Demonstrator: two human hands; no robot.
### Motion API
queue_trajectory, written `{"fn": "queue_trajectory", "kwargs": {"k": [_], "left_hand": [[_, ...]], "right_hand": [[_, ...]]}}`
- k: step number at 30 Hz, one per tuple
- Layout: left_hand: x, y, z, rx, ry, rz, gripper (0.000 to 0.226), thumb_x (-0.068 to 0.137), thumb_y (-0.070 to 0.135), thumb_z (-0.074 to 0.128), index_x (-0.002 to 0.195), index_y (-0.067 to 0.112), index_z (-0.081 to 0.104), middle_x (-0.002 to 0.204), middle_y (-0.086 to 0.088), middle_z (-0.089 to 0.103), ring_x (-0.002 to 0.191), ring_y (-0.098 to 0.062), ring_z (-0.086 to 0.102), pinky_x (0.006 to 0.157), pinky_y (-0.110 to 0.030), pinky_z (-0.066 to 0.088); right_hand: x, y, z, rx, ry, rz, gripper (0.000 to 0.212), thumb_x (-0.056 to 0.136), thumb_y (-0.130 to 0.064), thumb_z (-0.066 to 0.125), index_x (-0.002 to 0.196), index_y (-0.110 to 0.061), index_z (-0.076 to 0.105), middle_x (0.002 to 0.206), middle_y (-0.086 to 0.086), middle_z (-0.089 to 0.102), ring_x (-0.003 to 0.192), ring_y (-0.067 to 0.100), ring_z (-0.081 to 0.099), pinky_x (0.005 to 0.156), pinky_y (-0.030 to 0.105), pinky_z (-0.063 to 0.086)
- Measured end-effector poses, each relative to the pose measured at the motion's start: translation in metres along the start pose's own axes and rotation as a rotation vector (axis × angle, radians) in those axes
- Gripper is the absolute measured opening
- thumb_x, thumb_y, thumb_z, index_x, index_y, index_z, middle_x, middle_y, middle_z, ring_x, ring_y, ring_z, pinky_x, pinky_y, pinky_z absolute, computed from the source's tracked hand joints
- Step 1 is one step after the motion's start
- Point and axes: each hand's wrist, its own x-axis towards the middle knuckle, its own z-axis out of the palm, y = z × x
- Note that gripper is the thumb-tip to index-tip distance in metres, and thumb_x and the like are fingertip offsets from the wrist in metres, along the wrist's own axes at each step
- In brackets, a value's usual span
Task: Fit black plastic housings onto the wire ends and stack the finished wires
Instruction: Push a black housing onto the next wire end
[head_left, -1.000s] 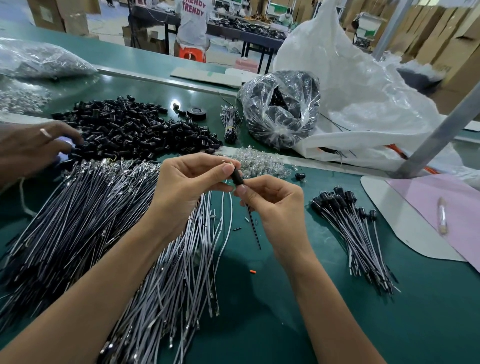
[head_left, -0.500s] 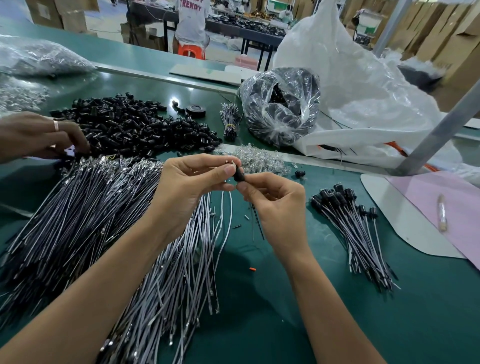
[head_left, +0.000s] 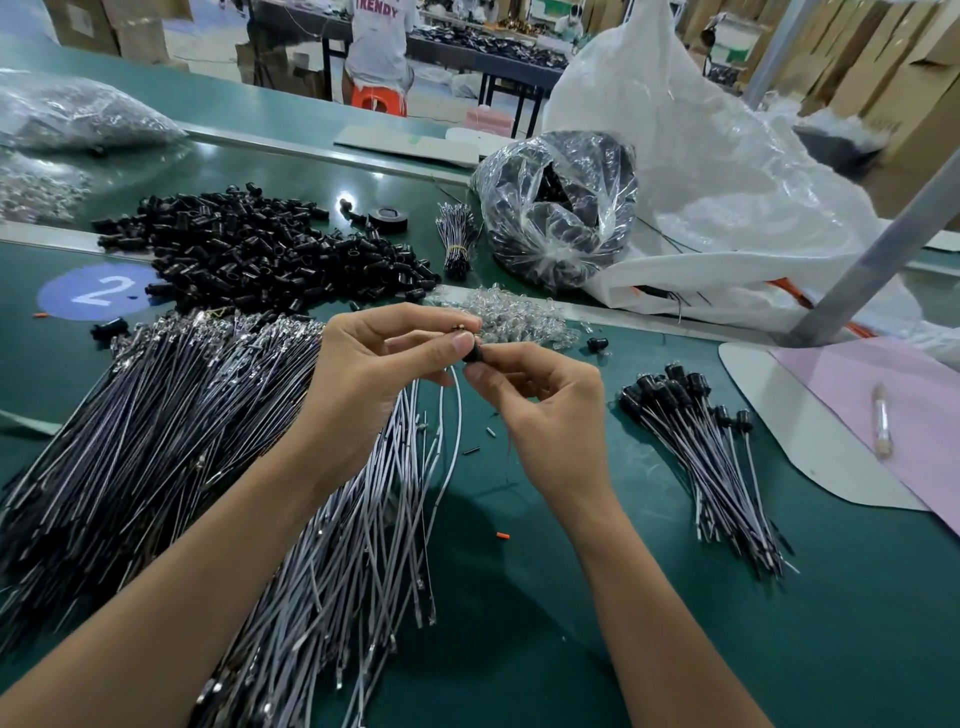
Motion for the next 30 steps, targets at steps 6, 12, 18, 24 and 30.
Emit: {"fn": "queue_trajectory", "kwargs": {"k": [6,12,18,24,30], "left_hand": [[-0.0005,-0.001,0.0012,0.013,0.021,0.032,0.013,0.072,0.014,0.073,0.083,0.017,0.079,0.091,-0.006,0.076,0.081,-0.017,0.068,0.063,-0.023,0.053],[0.0002,-0.001,0.0006,-0.047,0.005,-0.023,0.018,0.069,0.014,0.078,0.086,0.013,0.079,0.089,-0.008,0.076,0.081,-0.018,0.069,0.063,-0.022,0.055],[0.0007,-0.0002,-0.0015,-0.05,0.021,-0.002,0.019,0.067,0.016,0.081,0.084,0.009,0.077,0.089,-0.011,0.075,0.08,-0.021,0.069,0.061,-0.025,0.056],[-0.0003,-0.0013,0.0011,0.036,0.033,0.034,0.017,0.071,0.013,0.075,0.085,0.003,0.072,0.085,-0.008,0.075,0.079,-0.022,0.07,0.061,-0.026,0.056],[-0.0005,-0.0015,-0.0001,0.05,0.034,0.032,0.015,0.071,0.01,0.074,0.084,0.002,0.071,0.086,-0.009,0.075,0.078,-0.021,0.071,0.061,-0.024,0.055]], "right_hand": [[0.0,0.0027,0.001,0.003,0.008,-0.016,0.013,0.082,-0.005,0.076,0.089,-0.016,0.078,0.078,-0.003,0.075,0.073,0.02,0.068,0.072,0.037,0.055],[0.0008,0.0046,0.0011,0.039,0.024,0.0,0.013,0.081,-0.001,0.076,0.088,-0.012,0.077,0.078,0.003,0.075,0.07,0.024,0.066,0.071,0.037,0.053],[0.0009,0.0037,-0.0002,0.078,0.009,0.024,0.01,0.081,-0.001,0.076,0.09,-0.006,0.077,0.078,0.008,0.074,0.067,0.023,0.061,0.066,0.036,0.051],[0.0002,0.0026,-0.0007,0.072,0.006,0.025,0.012,0.081,-0.002,0.076,0.088,-0.012,0.077,0.079,0.009,0.074,0.075,0.036,0.065,0.072,0.049,0.054],[0.0005,0.0023,-0.0005,0.074,-0.007,0.042,0.015,0.081,-0.002,0.076,0.088,-0.015,0.077,0.081,0.01,0.074,0.08,0.04,0.066,0.074,0.055,0.053]]}}
